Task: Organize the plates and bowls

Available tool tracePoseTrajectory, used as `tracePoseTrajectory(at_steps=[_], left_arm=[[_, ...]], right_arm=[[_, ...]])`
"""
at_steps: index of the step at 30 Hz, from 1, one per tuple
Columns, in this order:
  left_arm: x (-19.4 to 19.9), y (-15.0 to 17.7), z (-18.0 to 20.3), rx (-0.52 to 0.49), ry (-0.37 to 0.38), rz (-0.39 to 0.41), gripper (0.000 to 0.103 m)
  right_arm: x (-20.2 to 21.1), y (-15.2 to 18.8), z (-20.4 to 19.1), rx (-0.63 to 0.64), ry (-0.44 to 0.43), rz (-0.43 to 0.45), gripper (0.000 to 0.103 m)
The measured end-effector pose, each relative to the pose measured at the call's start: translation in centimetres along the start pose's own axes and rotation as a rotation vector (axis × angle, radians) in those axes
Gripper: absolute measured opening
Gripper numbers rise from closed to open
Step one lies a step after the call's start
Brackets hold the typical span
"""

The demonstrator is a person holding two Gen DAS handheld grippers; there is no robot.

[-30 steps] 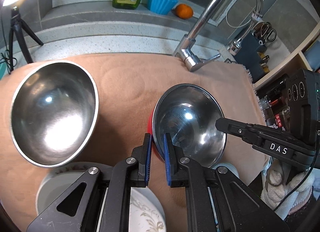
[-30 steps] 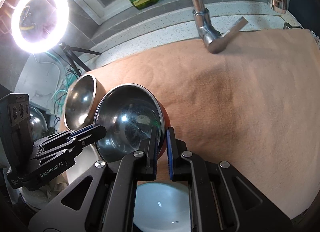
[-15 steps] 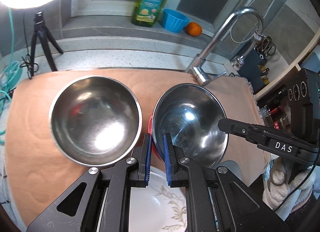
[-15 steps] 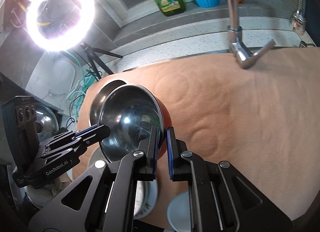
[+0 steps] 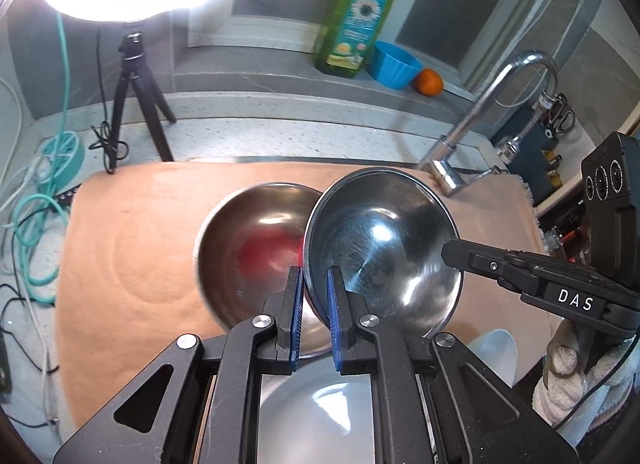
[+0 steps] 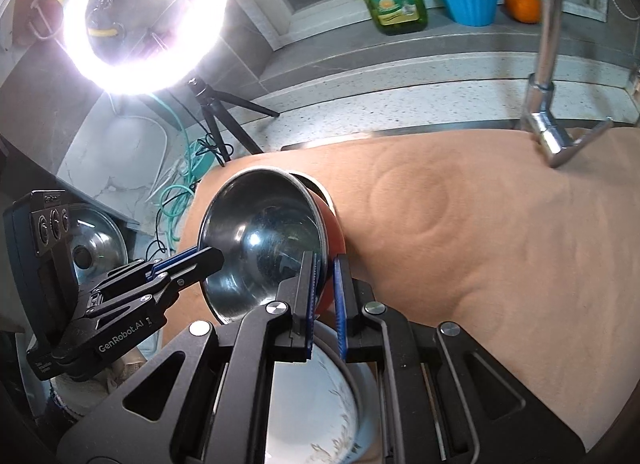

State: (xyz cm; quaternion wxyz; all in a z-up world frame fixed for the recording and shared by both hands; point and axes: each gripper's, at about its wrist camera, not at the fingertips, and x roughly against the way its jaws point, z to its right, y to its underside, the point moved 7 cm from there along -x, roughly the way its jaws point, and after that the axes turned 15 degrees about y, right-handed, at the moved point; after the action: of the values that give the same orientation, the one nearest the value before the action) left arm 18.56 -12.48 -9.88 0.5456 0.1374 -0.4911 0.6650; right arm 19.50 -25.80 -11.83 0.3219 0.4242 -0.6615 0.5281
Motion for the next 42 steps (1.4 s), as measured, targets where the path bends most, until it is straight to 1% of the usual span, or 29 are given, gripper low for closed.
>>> tracePoseTrajectory(at_steps=[7,13,17,24,30,42], left_arm=[[0.0,-0.4,-2.7,0.035,-0.011,-0.006,0.01],[-0.8,-0.5,-4.4,0.046,-0.033,-0.028,0.01],[-1.7,-0.4,-5.1,0.049,-0.046,-0.052,0.01],[-2.5,0.0,-5.9,0.051,-0.056,-0.083,0.01],[-3.0,0.2,-6.3,0.049,-0.073,-0.1,0.01],[-3.5,0.2,-6.4,0.036,-0.095,-0.118,0.01]], right_arm=[[-1.9,-0.4,-1.9,0.009,0.005,-0.022,0.008],[-4.2,-0.6,-2.8,0.024,0.034,-0.056,0.008],[-5.7,-0.5,-3.1,0.036,0.062,-0.088,0.008],[-7.5,-0.2,-3.0,0.046,0.081,-0.12,0.008],[-8.1,-0.1,-3.4,0.057,0.096,-0.133,0.008],[-8.2,-0.2,-3.9,0.114,0.13,-0.131,0.009]])
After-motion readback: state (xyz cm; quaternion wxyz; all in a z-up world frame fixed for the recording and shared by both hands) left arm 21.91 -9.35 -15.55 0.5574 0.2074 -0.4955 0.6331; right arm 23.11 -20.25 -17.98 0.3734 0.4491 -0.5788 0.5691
